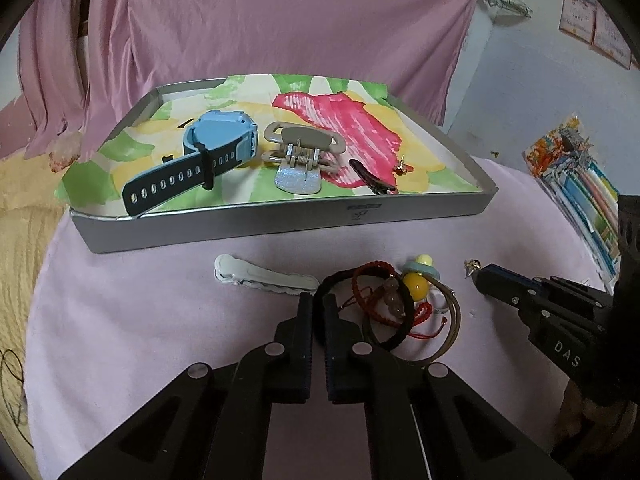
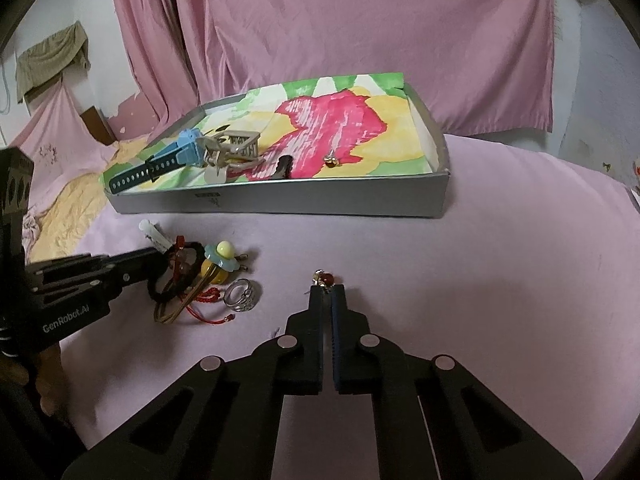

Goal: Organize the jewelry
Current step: 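Grasp the red-stone earring with the right tool while the left tool grasps the black hair tie, then carry the earring and hair tie into the tray and open both tools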

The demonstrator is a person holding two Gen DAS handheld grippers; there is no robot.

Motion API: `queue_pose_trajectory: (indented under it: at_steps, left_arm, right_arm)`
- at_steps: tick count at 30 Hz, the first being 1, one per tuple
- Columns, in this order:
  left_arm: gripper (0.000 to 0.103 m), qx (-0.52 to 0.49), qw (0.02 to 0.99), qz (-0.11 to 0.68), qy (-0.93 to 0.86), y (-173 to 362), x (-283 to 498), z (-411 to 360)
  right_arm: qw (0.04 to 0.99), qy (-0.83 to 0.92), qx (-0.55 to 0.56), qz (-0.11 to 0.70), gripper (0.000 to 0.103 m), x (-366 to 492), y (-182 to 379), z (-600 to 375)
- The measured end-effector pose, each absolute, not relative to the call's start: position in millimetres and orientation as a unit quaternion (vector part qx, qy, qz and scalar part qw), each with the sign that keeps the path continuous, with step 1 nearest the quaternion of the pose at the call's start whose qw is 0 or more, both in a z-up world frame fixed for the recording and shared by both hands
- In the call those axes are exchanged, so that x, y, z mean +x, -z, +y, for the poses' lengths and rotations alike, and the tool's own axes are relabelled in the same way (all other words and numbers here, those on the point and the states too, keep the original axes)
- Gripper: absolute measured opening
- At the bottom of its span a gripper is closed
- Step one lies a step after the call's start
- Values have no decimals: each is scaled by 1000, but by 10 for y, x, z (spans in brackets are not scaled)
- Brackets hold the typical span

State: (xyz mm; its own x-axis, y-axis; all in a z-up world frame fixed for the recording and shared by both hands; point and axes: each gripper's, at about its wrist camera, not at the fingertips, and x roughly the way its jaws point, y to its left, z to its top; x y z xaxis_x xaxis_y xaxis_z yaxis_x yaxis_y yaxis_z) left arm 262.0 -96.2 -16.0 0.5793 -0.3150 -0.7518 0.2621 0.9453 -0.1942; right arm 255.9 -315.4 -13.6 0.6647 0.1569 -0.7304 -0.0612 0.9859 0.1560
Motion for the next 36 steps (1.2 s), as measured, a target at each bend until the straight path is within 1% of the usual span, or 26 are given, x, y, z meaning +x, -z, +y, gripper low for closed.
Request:
queue_pose_trajectory:
  at_steps: [7,14,22,29,31,34,36]
  left_arm:
    - [4,-60,892,414,174,160,2526,-865]
    - [4,-65,905,384,171,44,2449,-789]
    - [4,-73,904,387,167,58,2456,-739]
    - [4,-80,905,384,167,49,2452,-704]
    - [4,-80,904,384,167,47,2455,-702]
    - [4,-81,904,385,170,46,2456,-700]
    - [4,-82,903,384,172,45,2457,-702]
  right_arm:
    - [920,-61,64,383,2,2504,94,-3164]
    - [922,-62,67,377,2,2477,76,-3163]
    - [922,-61,81,374,2,2508,51,-3196]
    - [914,-69,81,391,3,2582,85,-3163]
    - [913,-71,80,394,4,2586,89,-3143]
    - [911,-75,76,398,10,2616,78,-3119]
    - [910,-77,66,401,15,2644,68,-3083]
